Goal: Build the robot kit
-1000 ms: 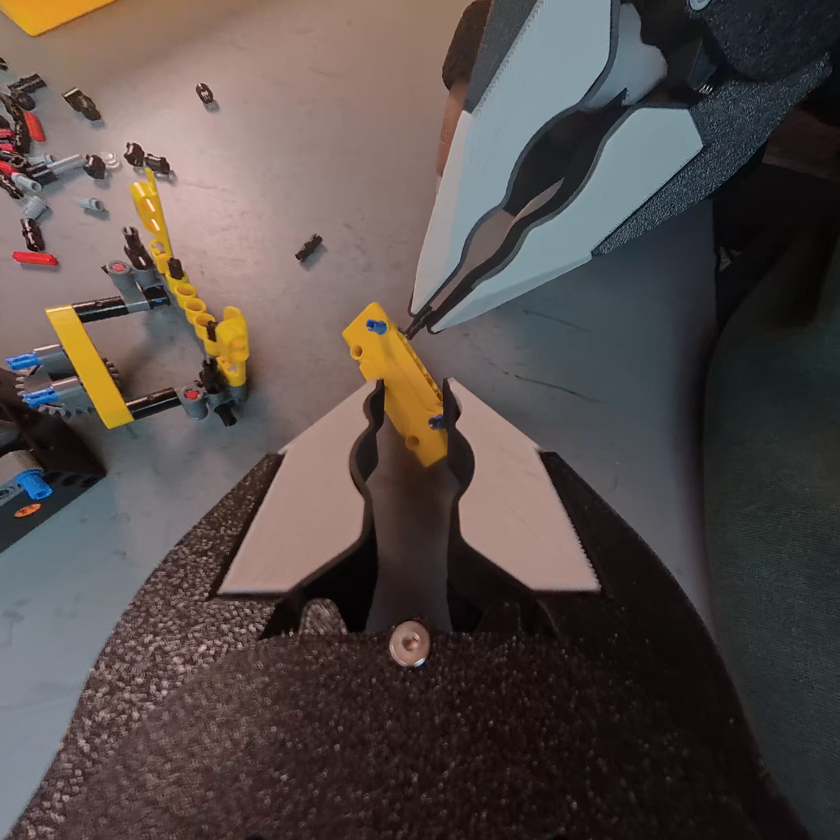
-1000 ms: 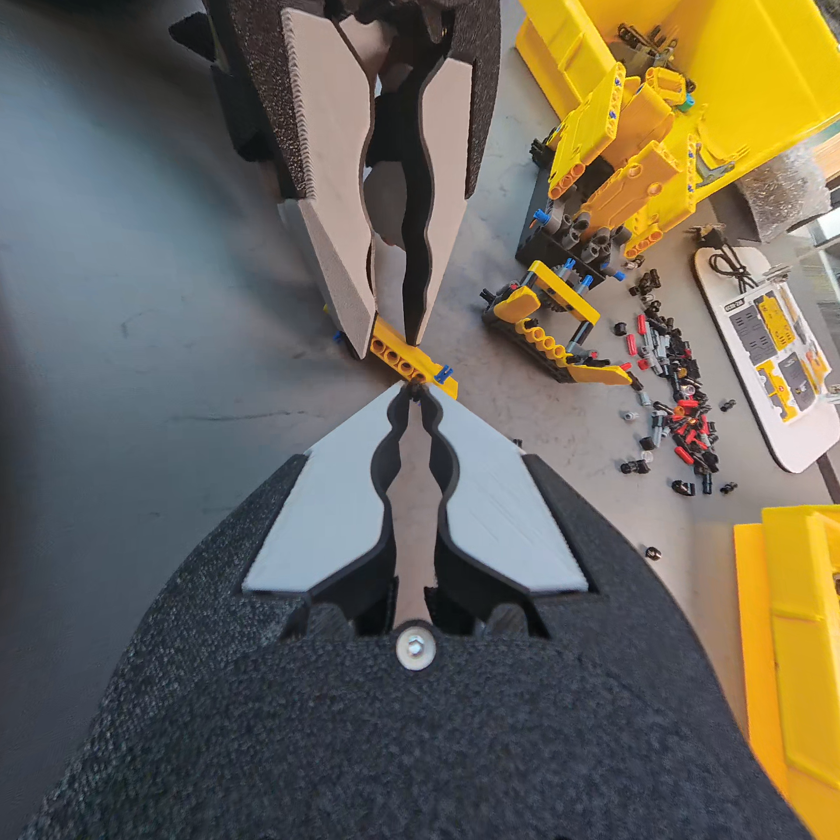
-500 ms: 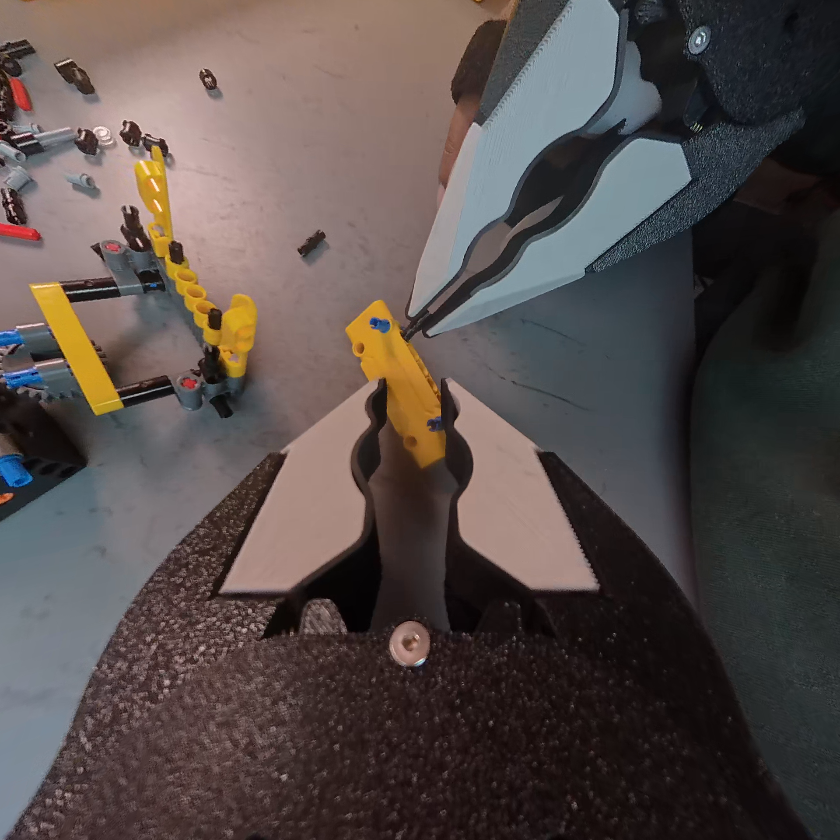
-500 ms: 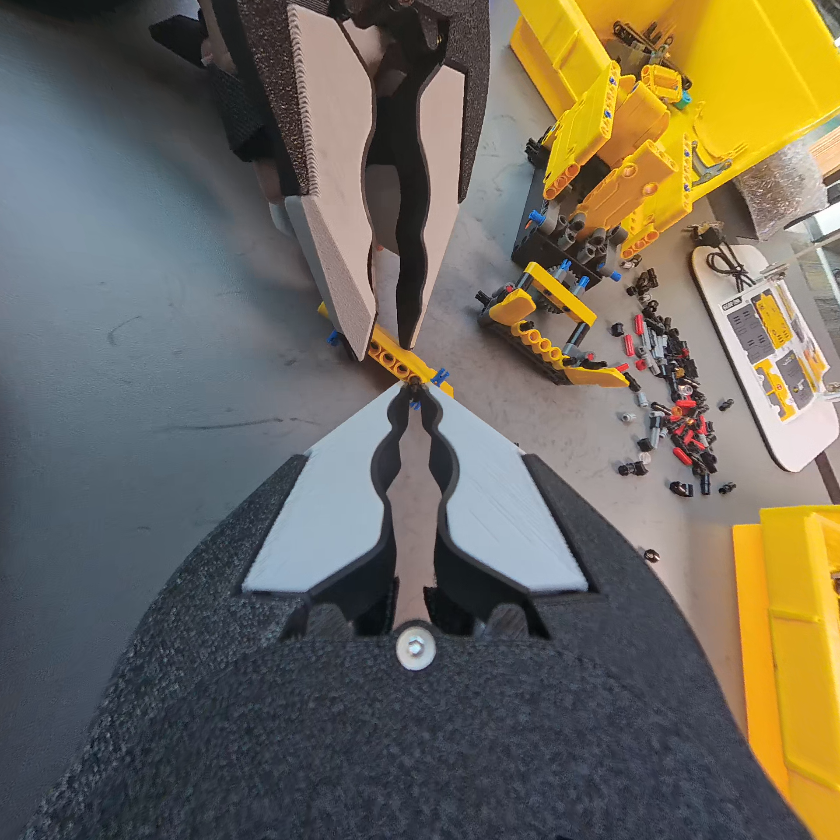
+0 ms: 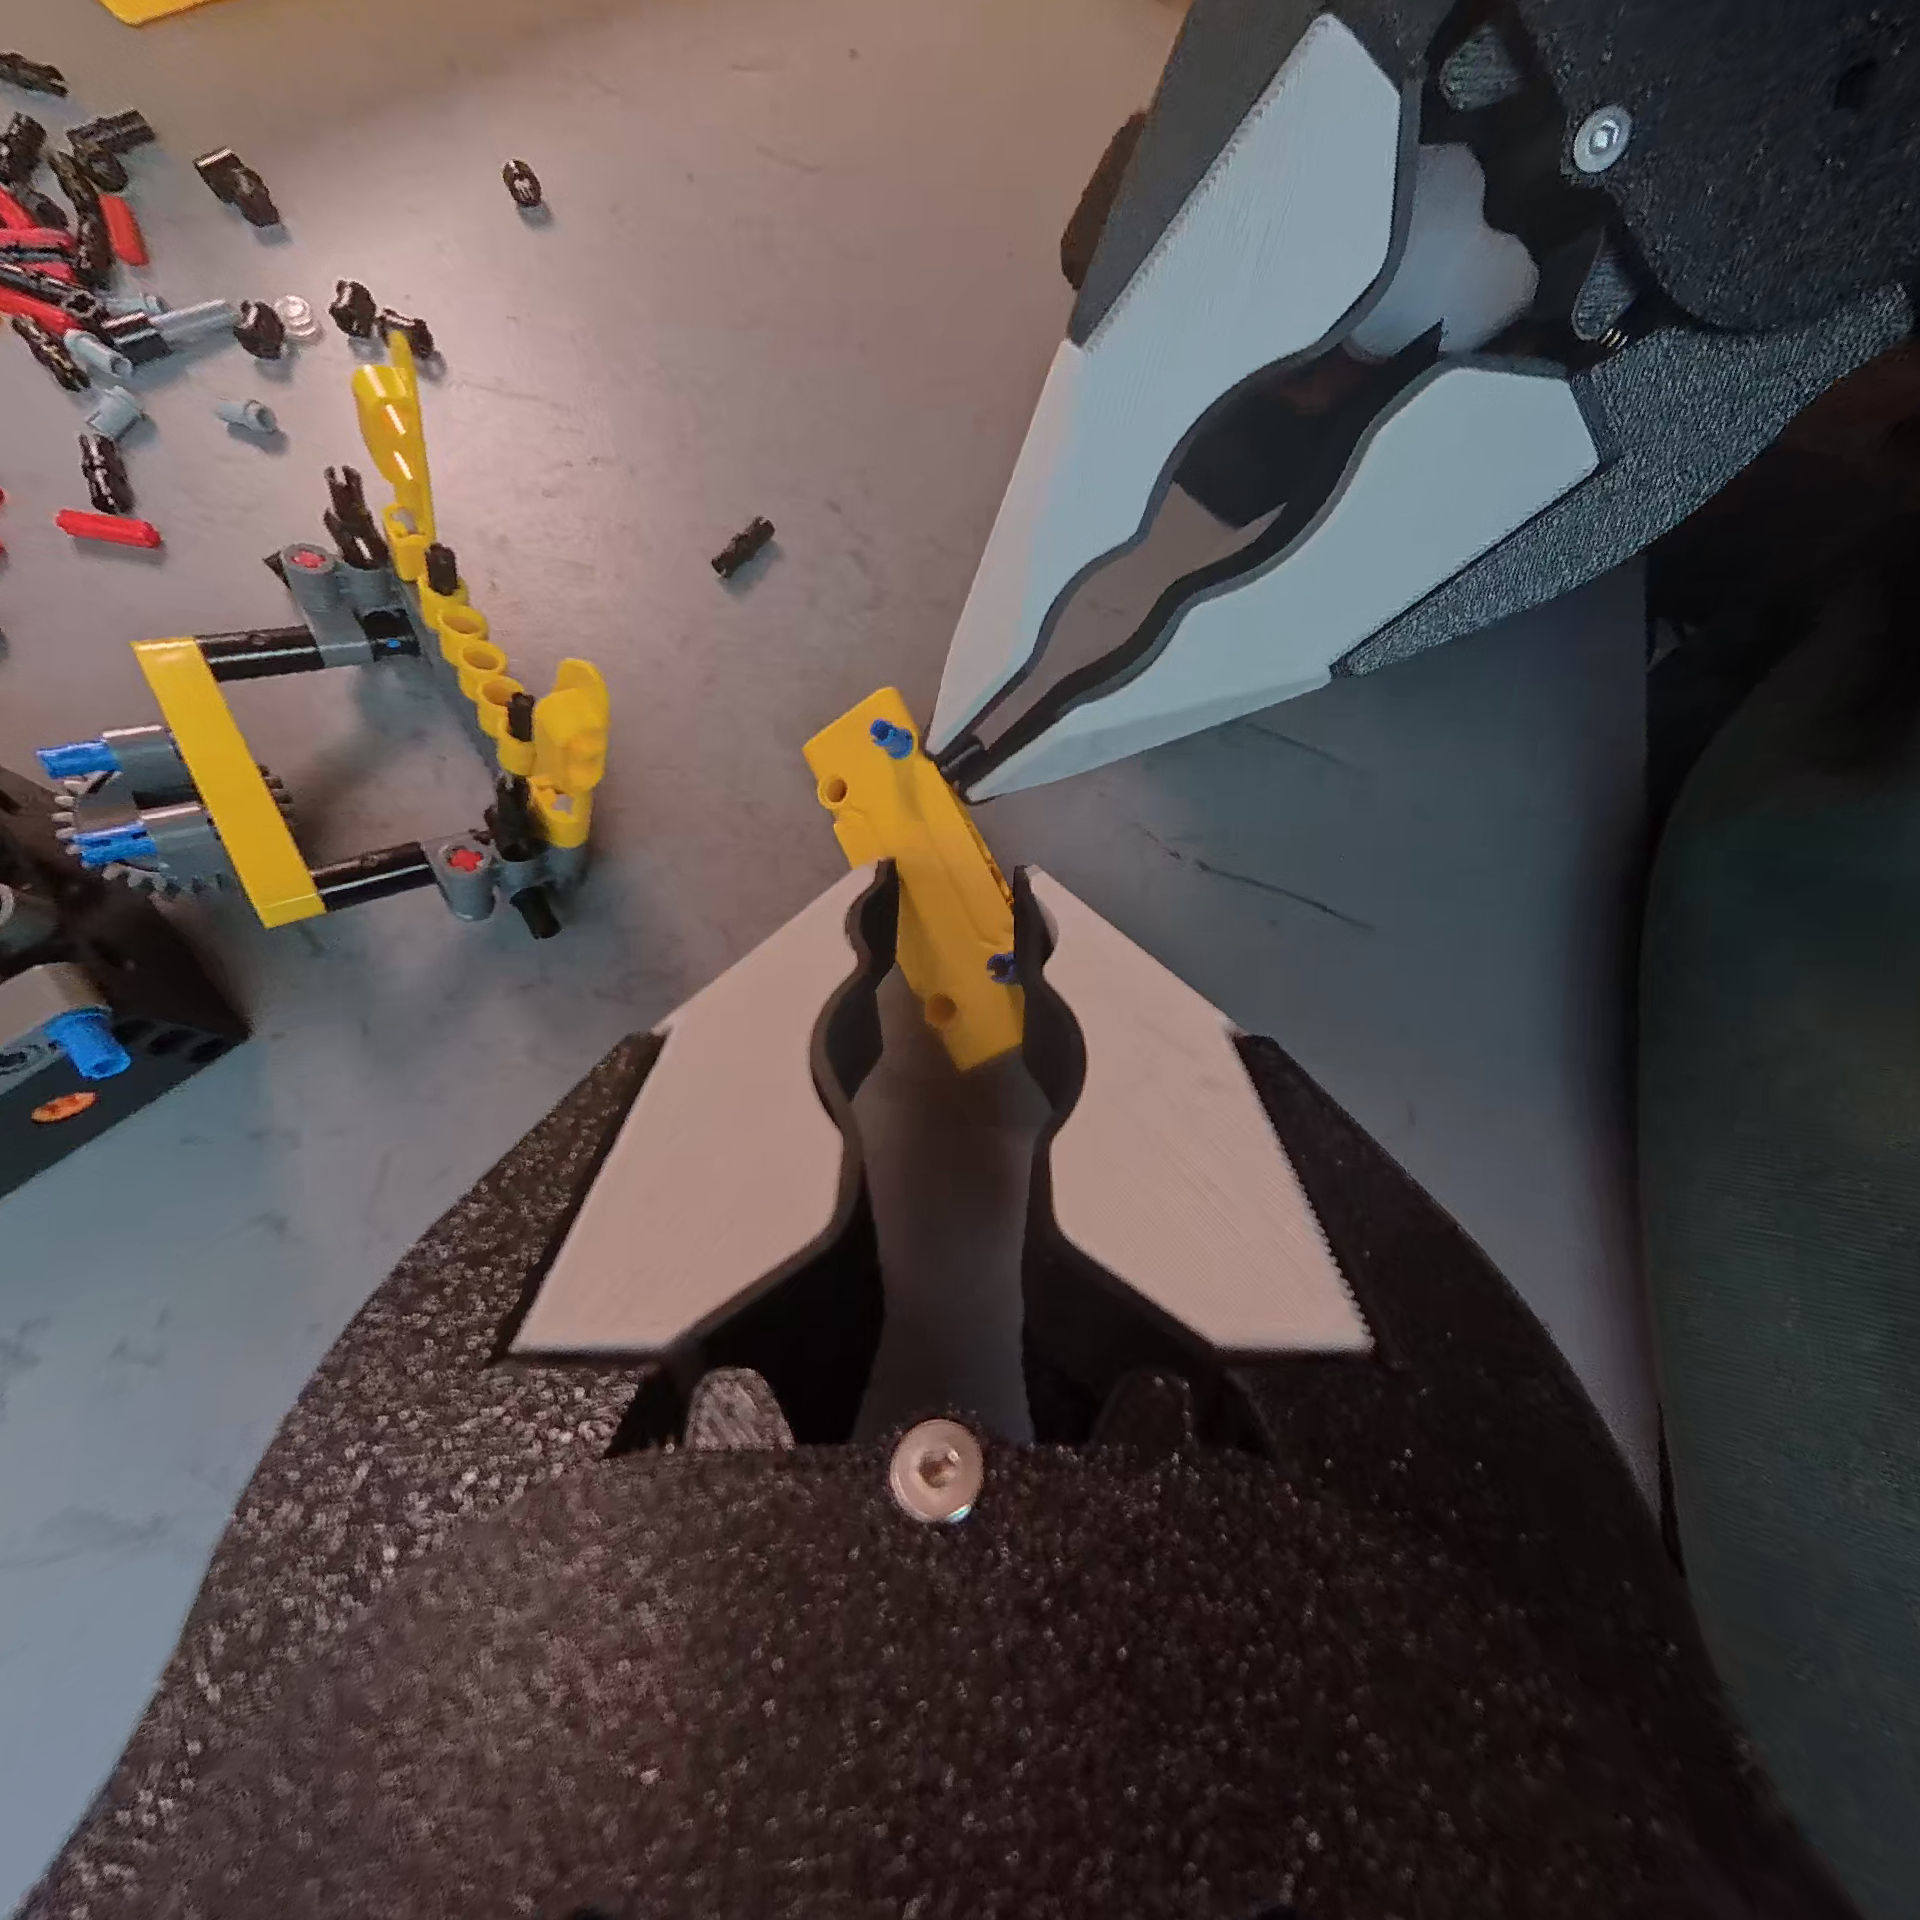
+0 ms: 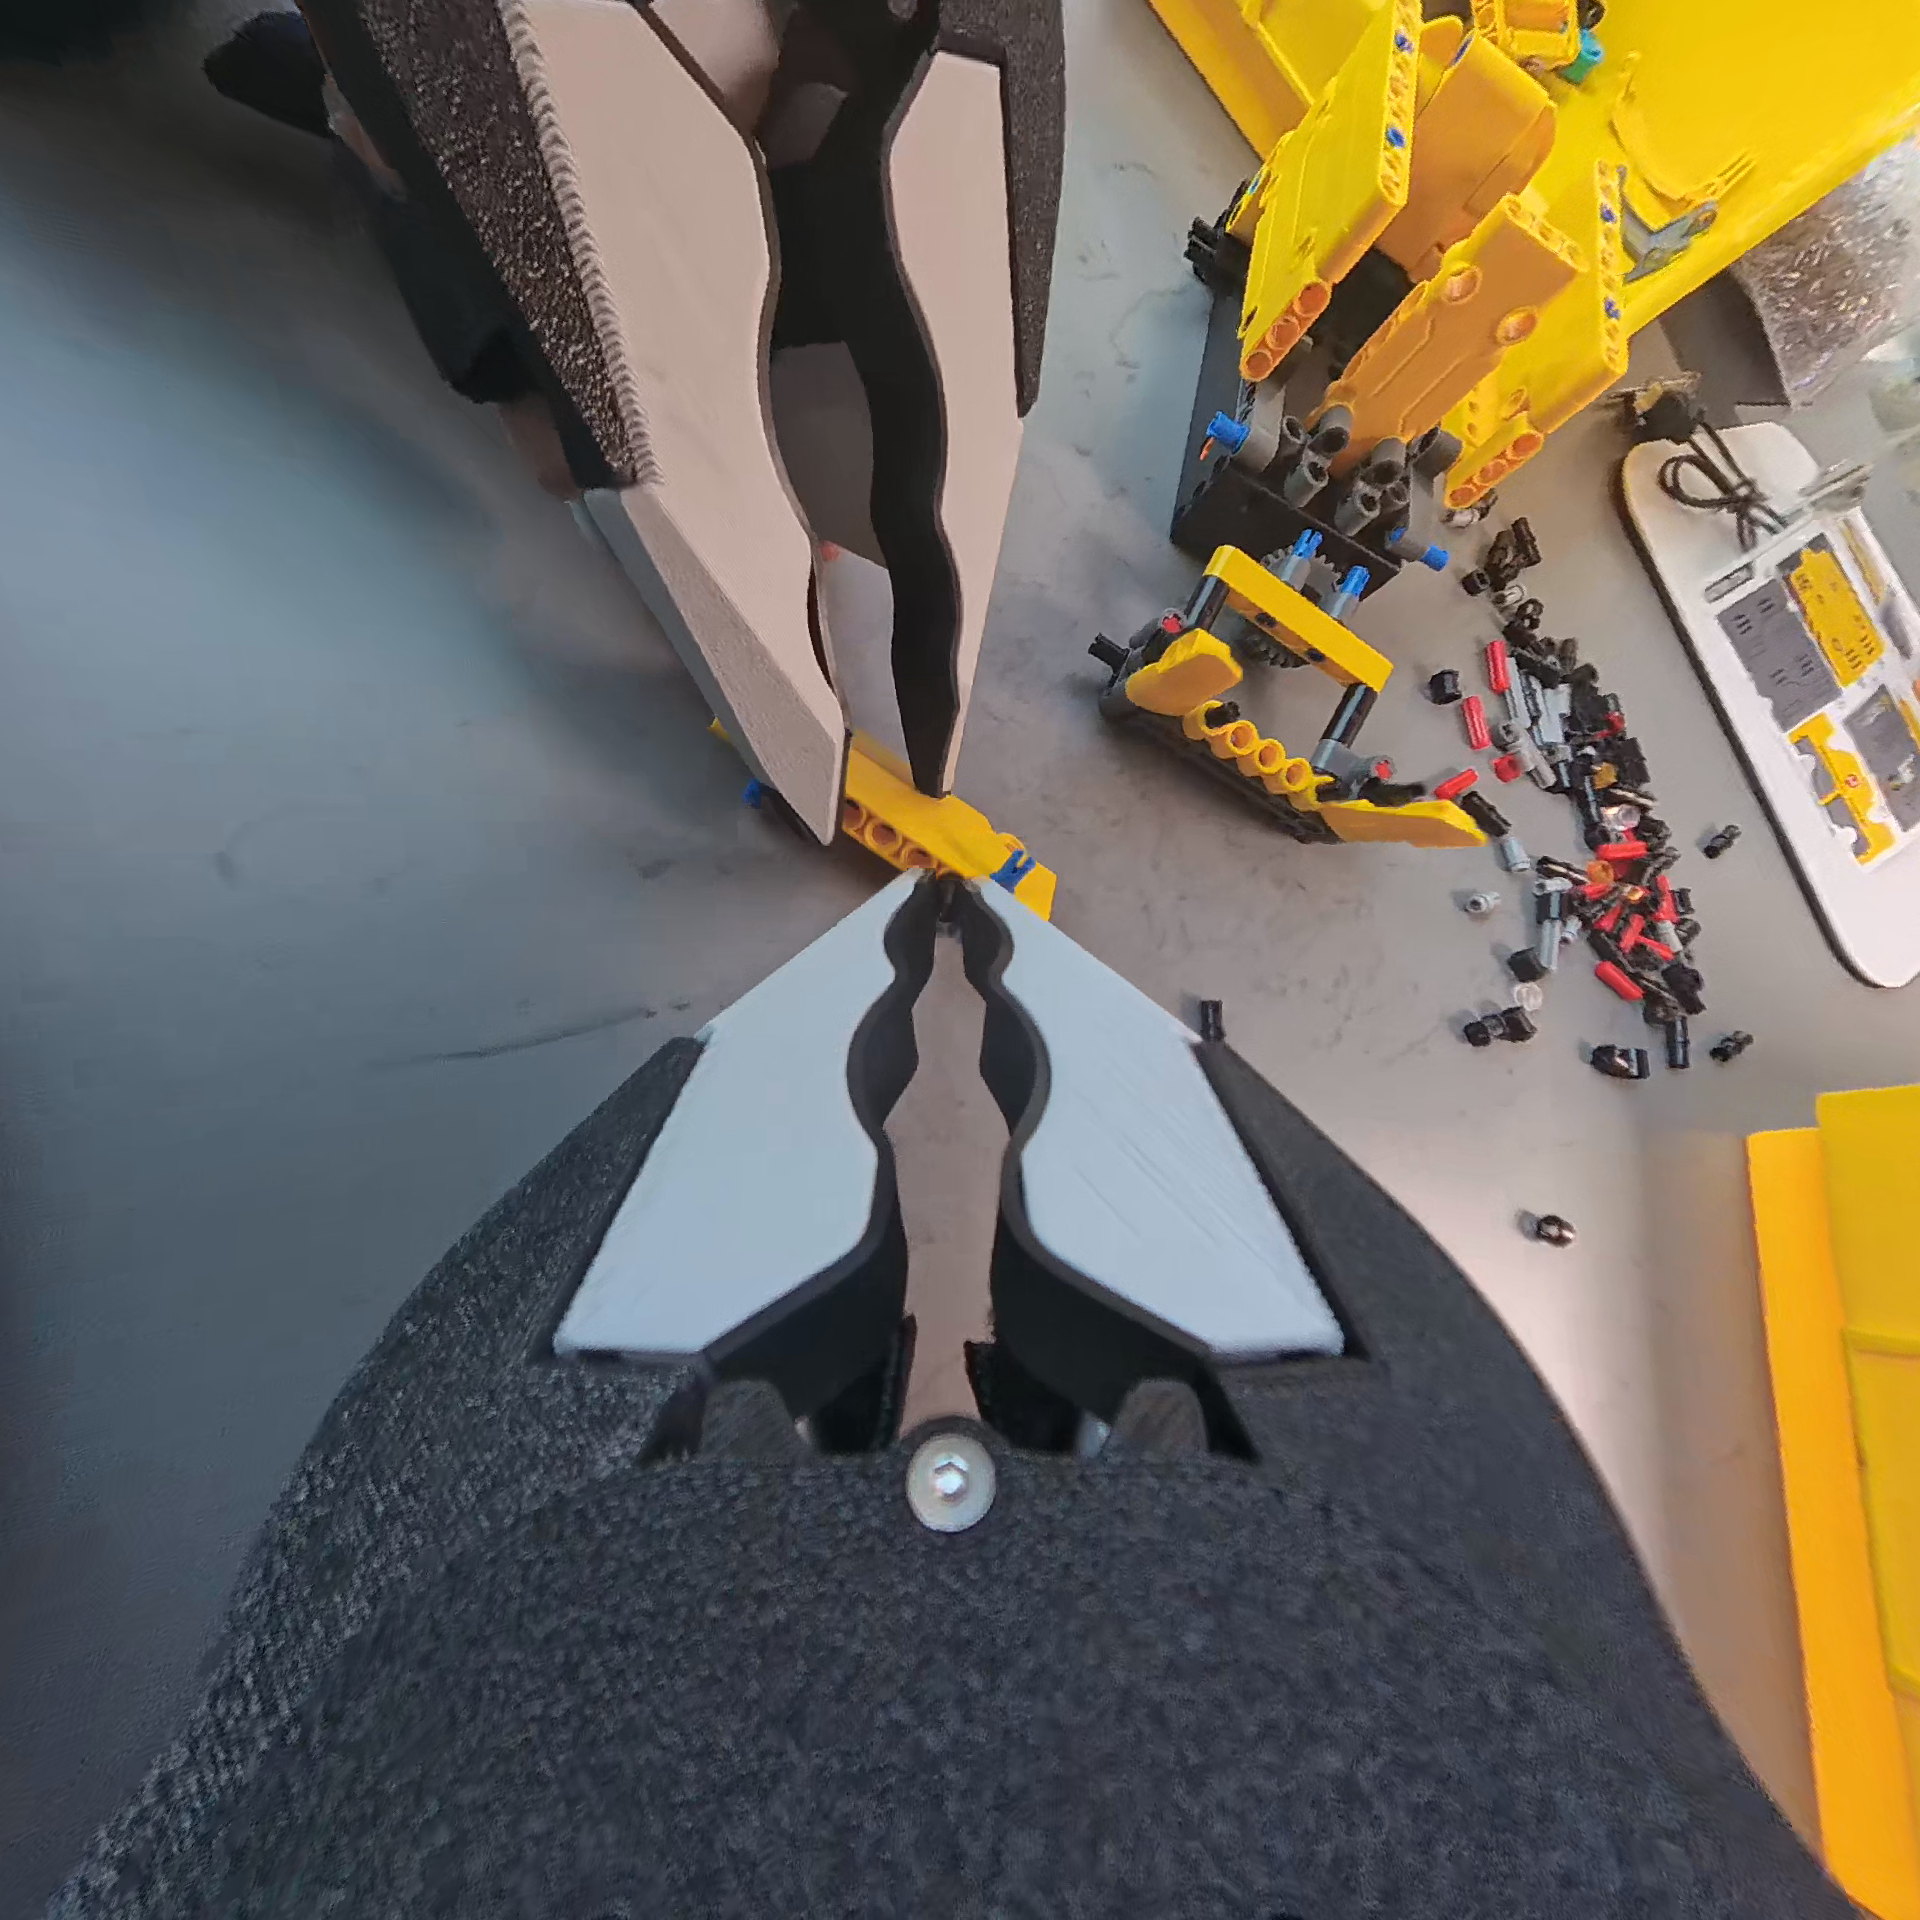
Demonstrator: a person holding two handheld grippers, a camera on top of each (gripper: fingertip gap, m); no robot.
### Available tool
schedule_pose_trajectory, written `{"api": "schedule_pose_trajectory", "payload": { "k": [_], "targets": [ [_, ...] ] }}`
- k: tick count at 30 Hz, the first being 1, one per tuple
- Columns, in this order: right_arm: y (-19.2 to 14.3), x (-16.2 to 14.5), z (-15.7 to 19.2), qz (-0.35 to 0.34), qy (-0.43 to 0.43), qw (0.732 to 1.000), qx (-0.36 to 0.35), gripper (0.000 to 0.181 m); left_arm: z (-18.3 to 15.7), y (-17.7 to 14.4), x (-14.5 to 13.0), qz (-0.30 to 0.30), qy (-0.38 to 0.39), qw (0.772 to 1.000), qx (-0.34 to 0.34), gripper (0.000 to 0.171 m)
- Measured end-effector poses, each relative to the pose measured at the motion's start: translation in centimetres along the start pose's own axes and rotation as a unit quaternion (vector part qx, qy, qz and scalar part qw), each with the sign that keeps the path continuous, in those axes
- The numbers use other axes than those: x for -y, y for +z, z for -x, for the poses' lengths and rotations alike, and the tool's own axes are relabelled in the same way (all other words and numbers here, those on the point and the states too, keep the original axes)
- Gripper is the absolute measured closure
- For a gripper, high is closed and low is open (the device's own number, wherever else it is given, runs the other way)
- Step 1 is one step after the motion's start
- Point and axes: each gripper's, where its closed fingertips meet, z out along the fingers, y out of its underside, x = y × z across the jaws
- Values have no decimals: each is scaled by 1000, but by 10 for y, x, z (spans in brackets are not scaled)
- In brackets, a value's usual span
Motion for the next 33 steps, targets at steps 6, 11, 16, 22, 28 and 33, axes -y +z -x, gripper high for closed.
{"api": "schedule_pose_trajectory", "payload": {
  "k": [6,11,16,22,28,33],
  "targets": [
    [2,3,-3,1,-9,1000,-23,179,1,-1,1,-5,-5,1000,3,152],
    [2,4,-3,-11,5,1000,-1,178,1,-2,1,-6,-14,1000,-7,152],
    [-2,5,-2,-19,0,1000,9,175,0,-2,1,-5,-14,1000,-6,152],
    [-2,0,-1,-7,-4,1000,10,178,-1,-2,1,-6,-16,1000,-7,152],
    [3,-2,-2,18,-18,1000,2,180,1,-1,2,-5,-6,1000,9,152],
    [10,-5,7,28,-39,999,11,178,-26,8,6,1,9,999,-44,171]
  ]
}}
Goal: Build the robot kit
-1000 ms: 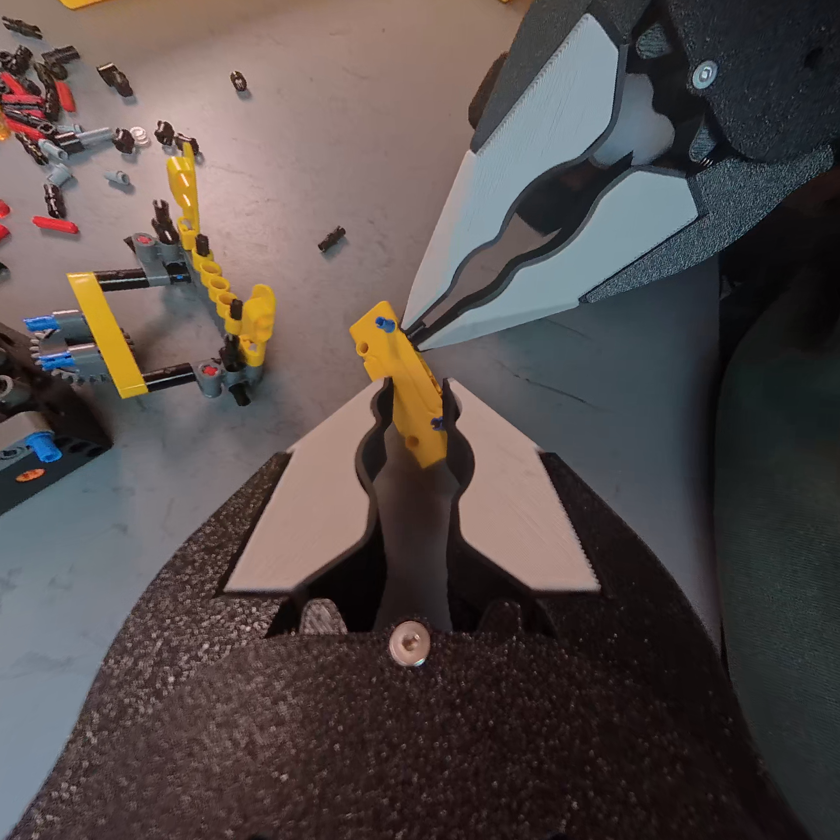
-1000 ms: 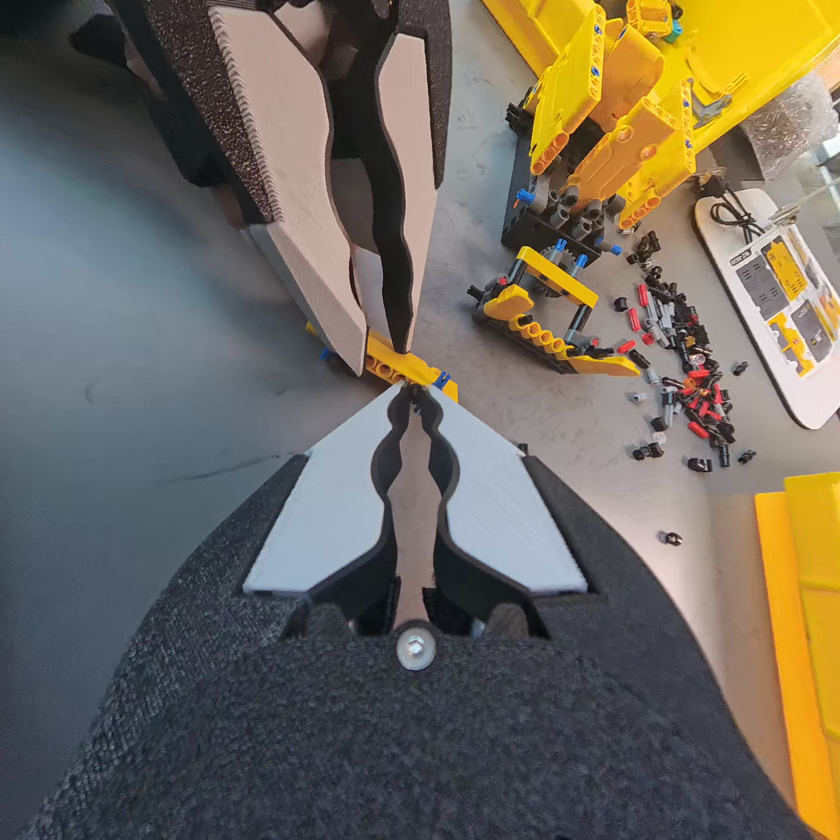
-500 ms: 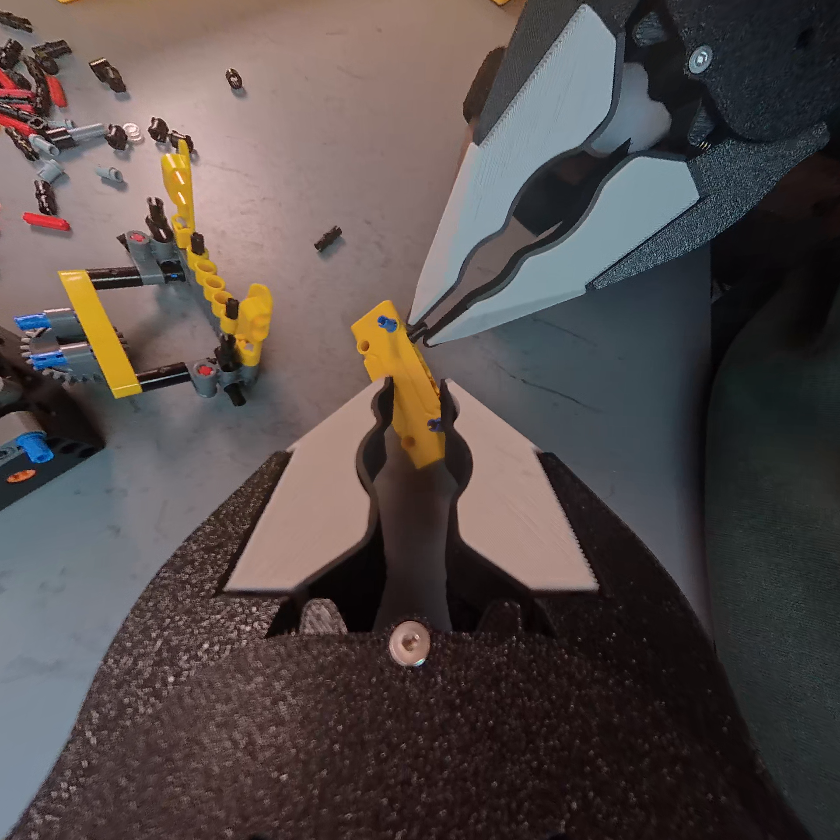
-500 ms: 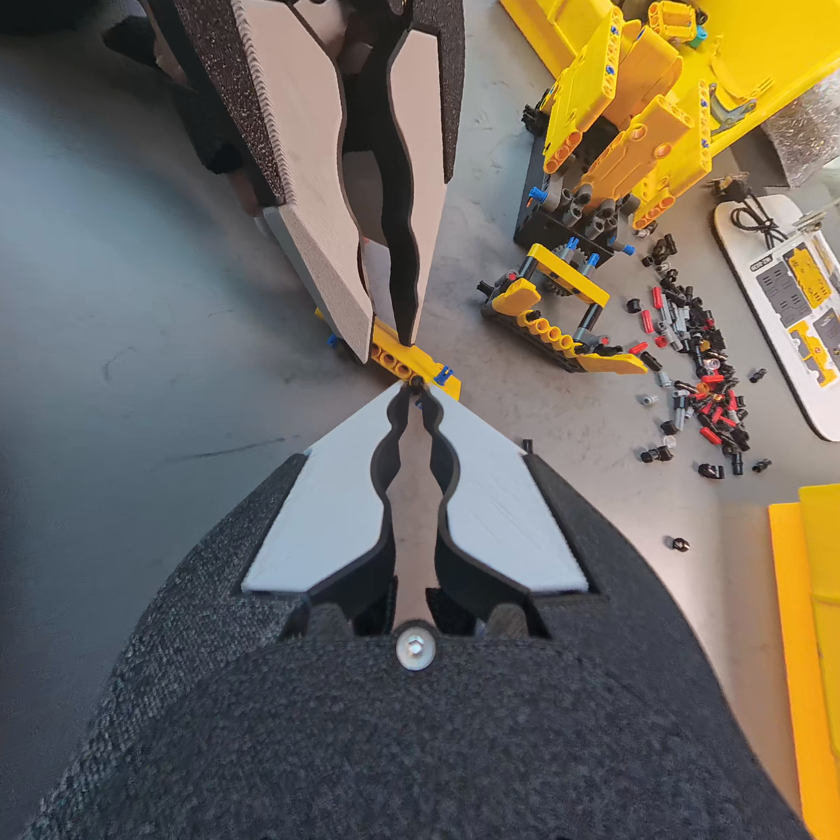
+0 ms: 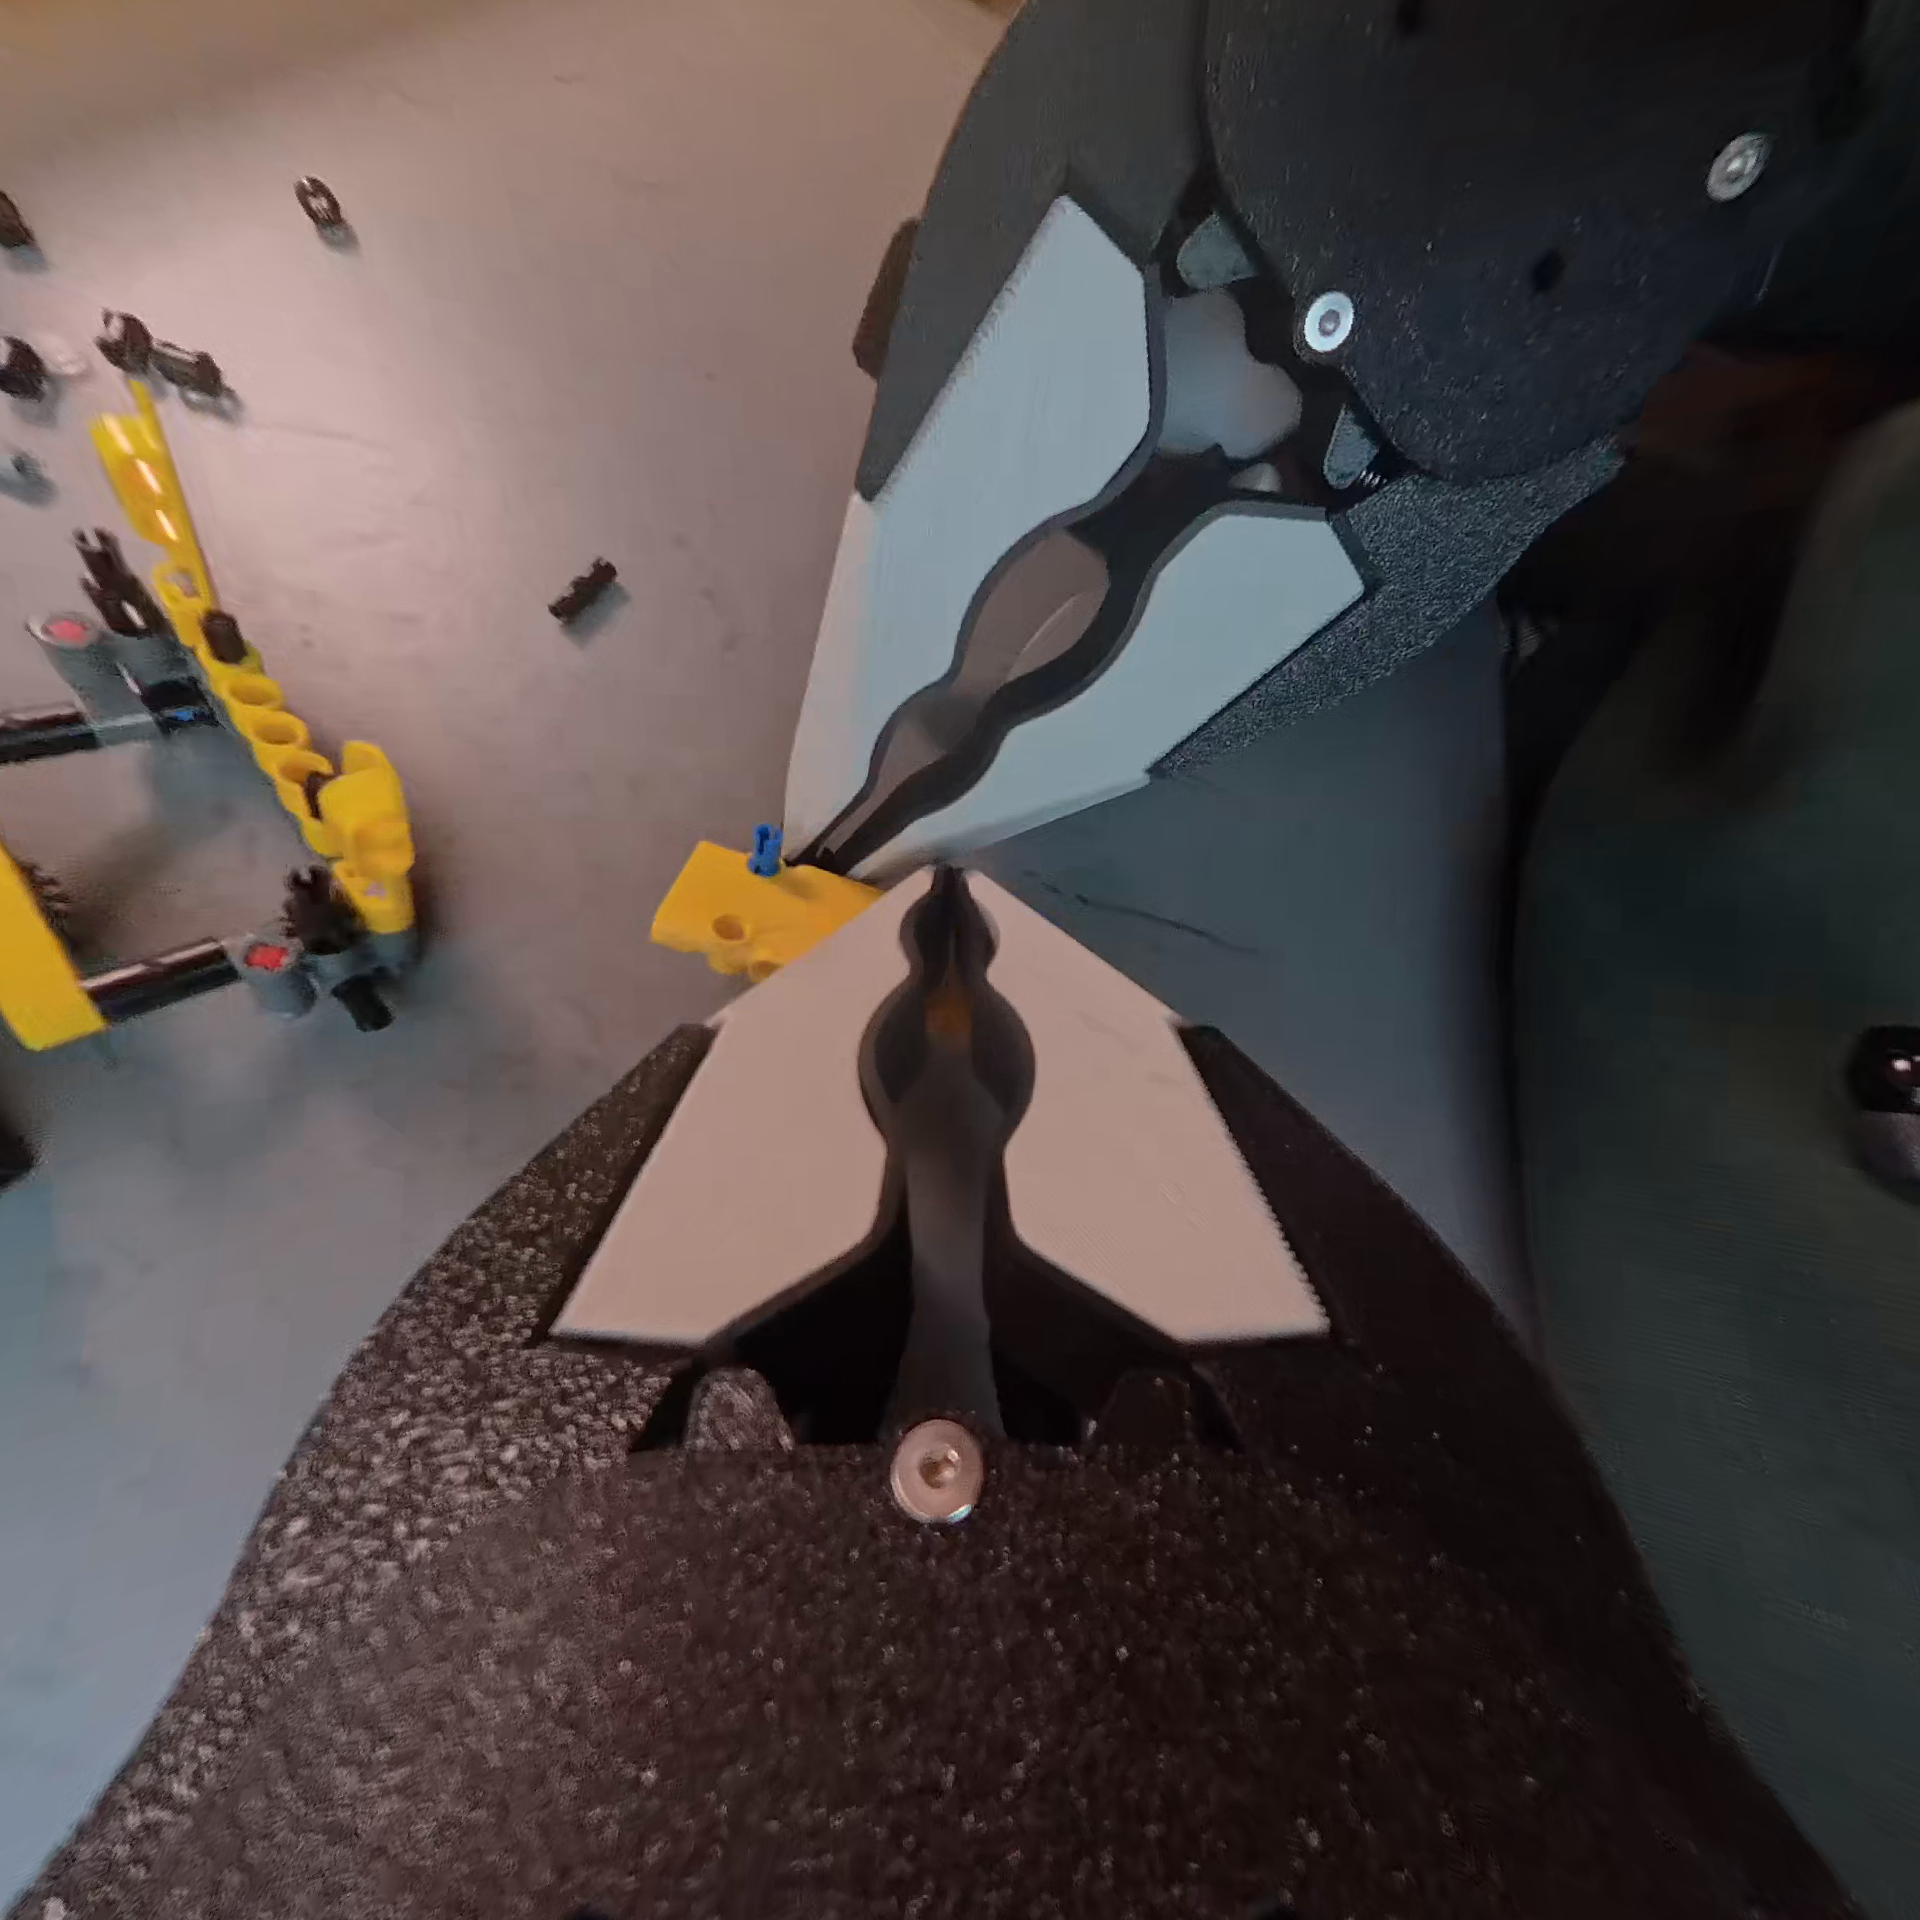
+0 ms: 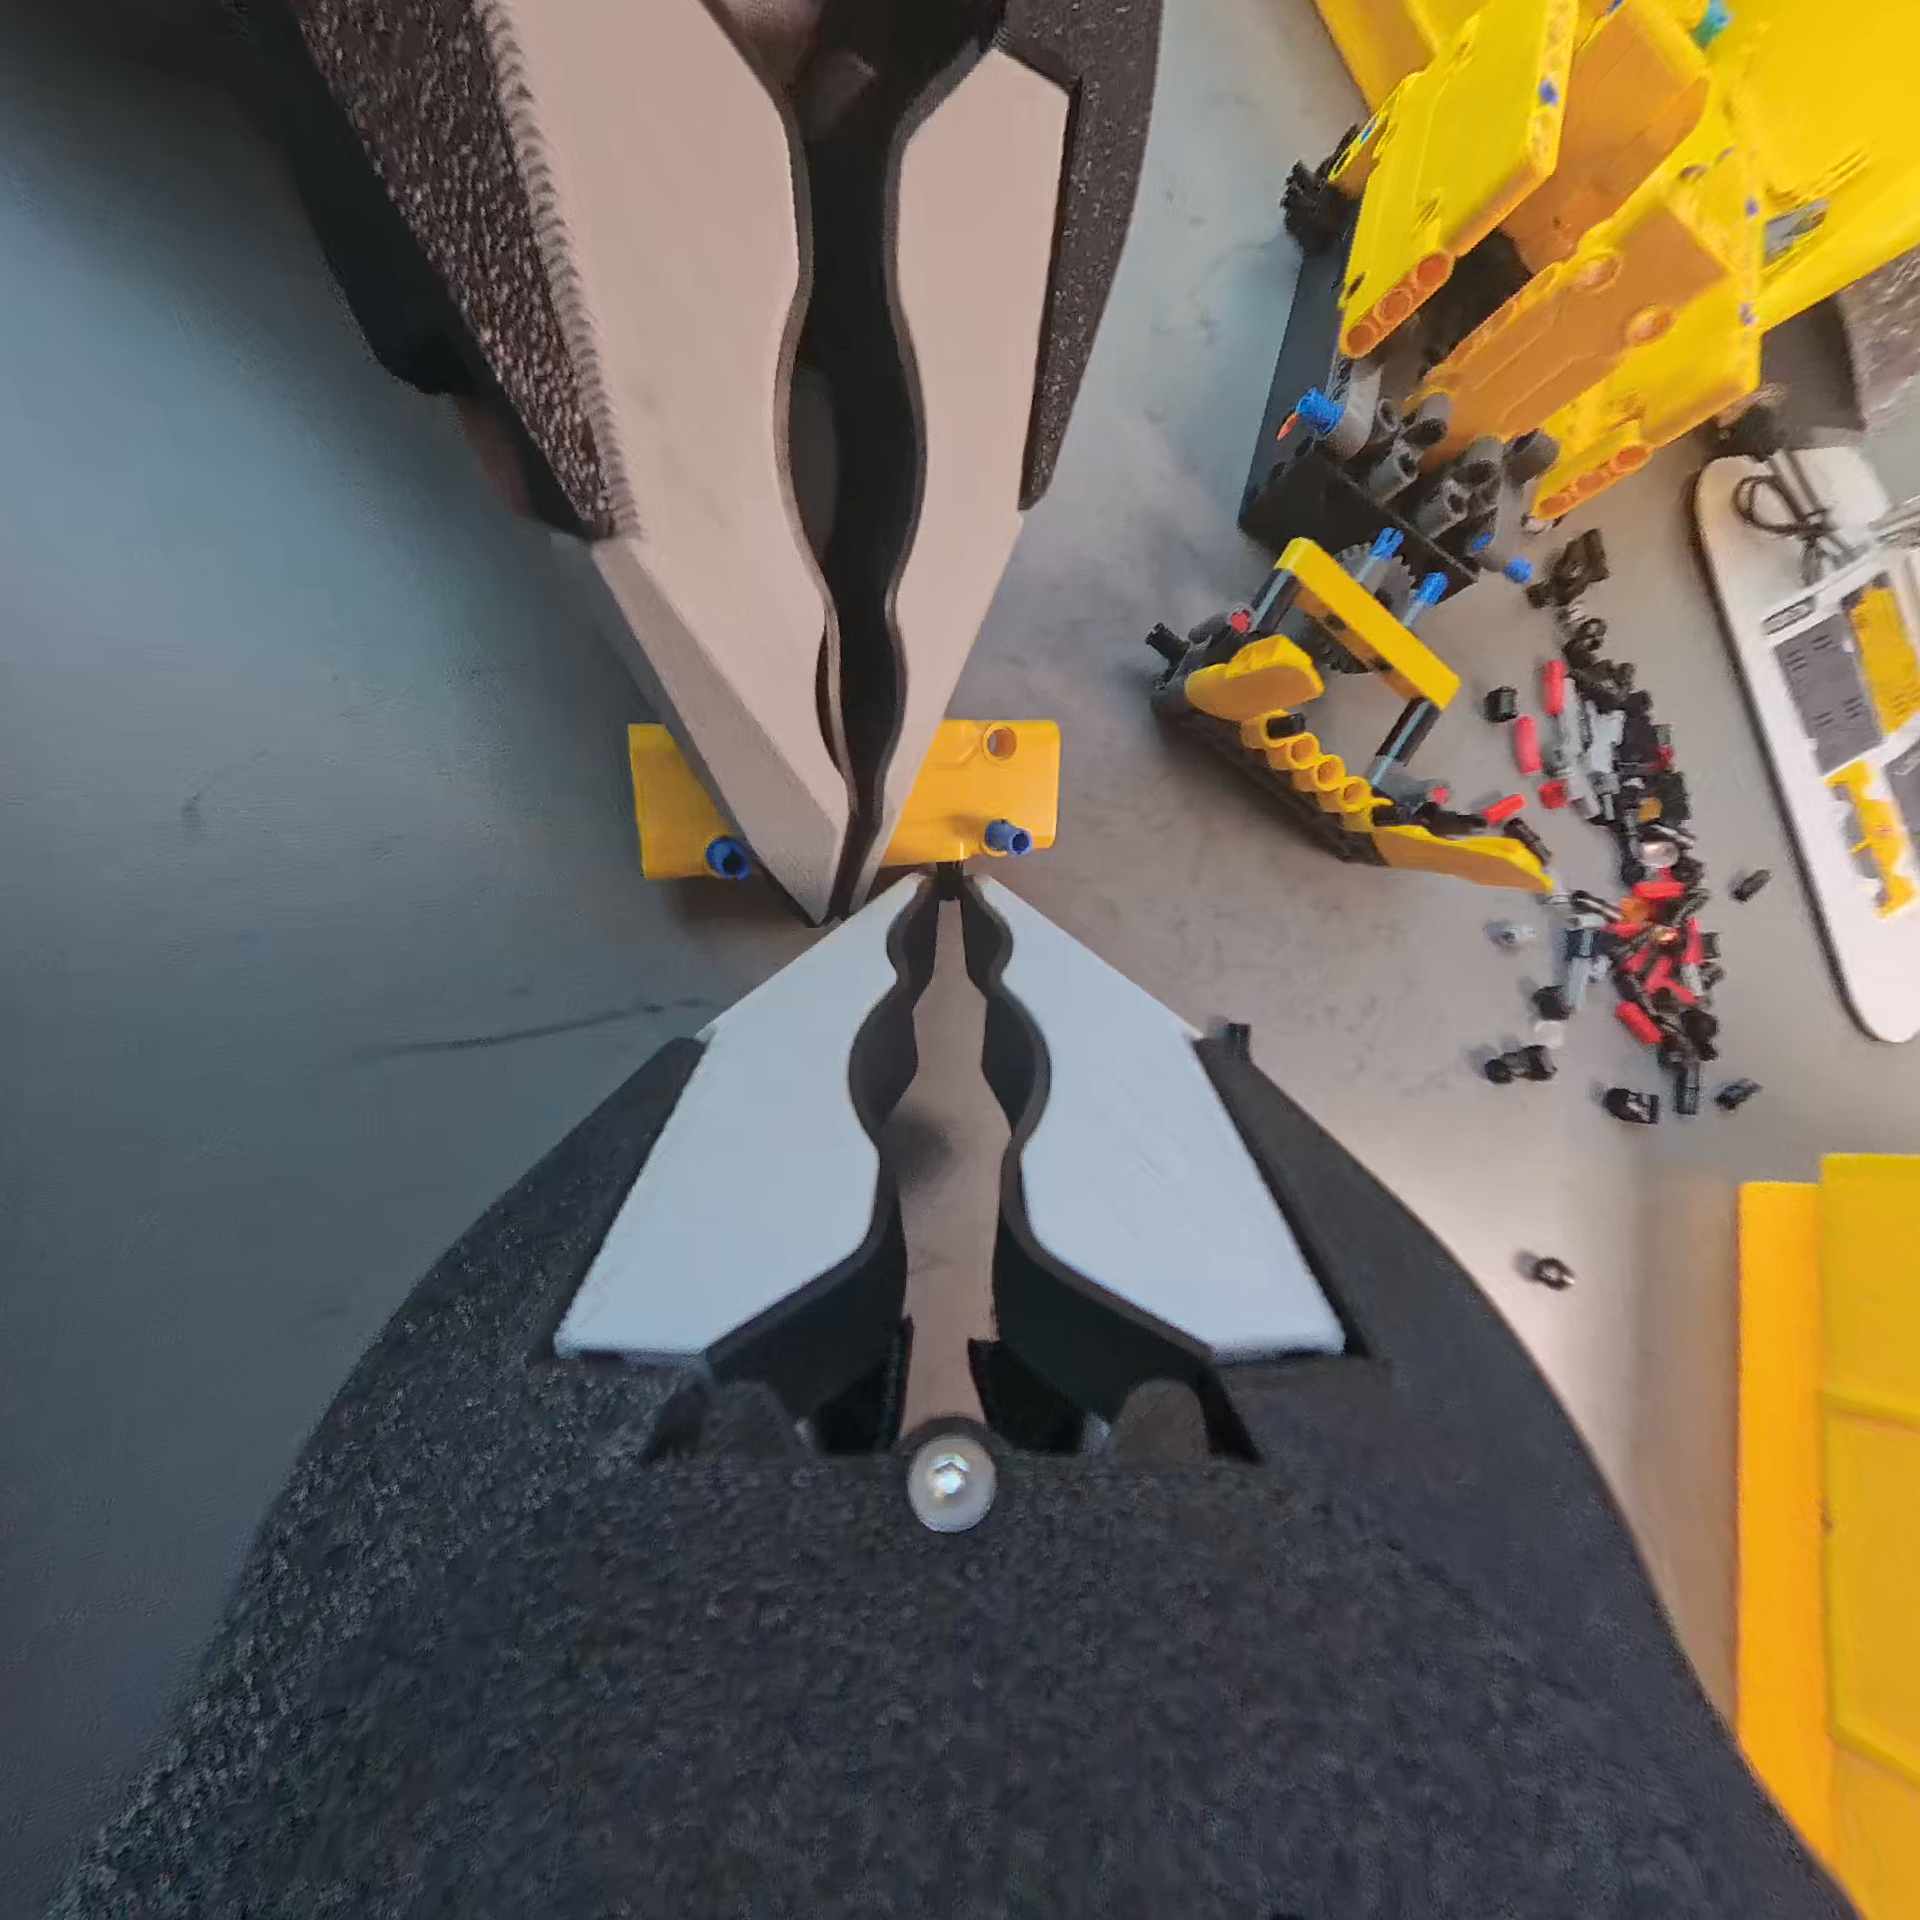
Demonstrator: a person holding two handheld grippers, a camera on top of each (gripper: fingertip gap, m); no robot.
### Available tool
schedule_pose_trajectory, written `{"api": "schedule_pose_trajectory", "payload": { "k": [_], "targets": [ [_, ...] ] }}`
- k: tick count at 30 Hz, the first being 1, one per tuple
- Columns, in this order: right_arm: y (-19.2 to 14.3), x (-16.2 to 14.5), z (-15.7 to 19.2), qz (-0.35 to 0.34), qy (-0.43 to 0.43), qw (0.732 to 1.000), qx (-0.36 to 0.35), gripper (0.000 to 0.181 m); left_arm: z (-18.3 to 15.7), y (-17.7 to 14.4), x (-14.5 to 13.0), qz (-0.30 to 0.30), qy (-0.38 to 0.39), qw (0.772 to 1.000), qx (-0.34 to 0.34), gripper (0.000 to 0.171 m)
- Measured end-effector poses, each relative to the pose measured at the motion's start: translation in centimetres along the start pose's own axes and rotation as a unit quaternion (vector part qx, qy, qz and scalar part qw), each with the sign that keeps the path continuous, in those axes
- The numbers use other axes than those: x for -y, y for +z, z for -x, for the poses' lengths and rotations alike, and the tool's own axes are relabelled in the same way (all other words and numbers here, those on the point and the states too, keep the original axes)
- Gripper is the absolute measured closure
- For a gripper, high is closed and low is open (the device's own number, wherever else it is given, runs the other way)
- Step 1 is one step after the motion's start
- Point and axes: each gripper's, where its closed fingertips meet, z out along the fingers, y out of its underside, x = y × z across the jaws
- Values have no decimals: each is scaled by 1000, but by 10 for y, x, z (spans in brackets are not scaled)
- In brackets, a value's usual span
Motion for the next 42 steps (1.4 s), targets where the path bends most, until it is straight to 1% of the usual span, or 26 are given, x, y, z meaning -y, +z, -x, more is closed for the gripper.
{"api": "schedule_pose_trajectory", "payload": {
  "k": [1,2,4,8,10,14,17,19,20,21,23,24,26,28,30,32,35,38,42],
  "targets": [
    [-1,0,-4,0,-6,1000,-16,178,5,-1,2,2,16,1000,25,171],
    [-5,0,-4,-8,-4,1000,-10,177,10,-3,2,2,15,999,38,171],
    [-15,0,-6,-21,27,999,11,176,10,-8,3,-16,-4,1000,18,171],
    [-29,-13,-34,-19,68,998,1,167,19,-15,4,-29,-20,999,23,167],
    [-33,-20,-49,-17,94,995,-4,166,23,-18,7,-42,-23,999,27,162],
    [-23,-39,-66,10,126,992,11,166,35,-33,15,-79,-43,995,30,152],
    [-10,-42,-67,11,159,986,46,167,46,-45,17,-98,-48,993,44,151],
    [-3,-46,-65,28,166,983,69,167,50,-49,17,-105,-47,992,50,151],
    [0,-48,-64,36,165,982,78,169,51,-49,17,-106,-46,992,50,151],
    [0,-45,-62,33,171,980,93,178,51,-49,17,-105,-44,992,51,152],
    [0,-45,-62,37,164,981,98,178,48,-45,16,-103,-36,993,48,153],
    [-1,-41,-60,27,153,983,97,178,46,-43,16,-102,-31,993,44,155],
    [-12,-16,-50,-35,116,987,108,178,38,-40,18,-107,-19,994,31,159],
    [-26,10,-35,-91,64,988,111,178,28,-39,24,-122,-6,992,8,158],
    [-36,28,-21,-123,31,985,113,178,19,-40,30,-136,9,991,-7,158],
    [-41,36,-11,-132,17,984,122,178,13,-40,32,-137,27,990,-13,158],
    [-44,41,-7,-137,3,983,123,178,8,-40,32,-134,40,990,-18,162],
    [-46,43,-7,-136,-1,983,124,178,4,-42,33,-140,39,989,-30,167],
    [-46,45,-5,-137,-8,983,122,178,1,-44,34,-147,30,988,-45,166]
  ]
}}
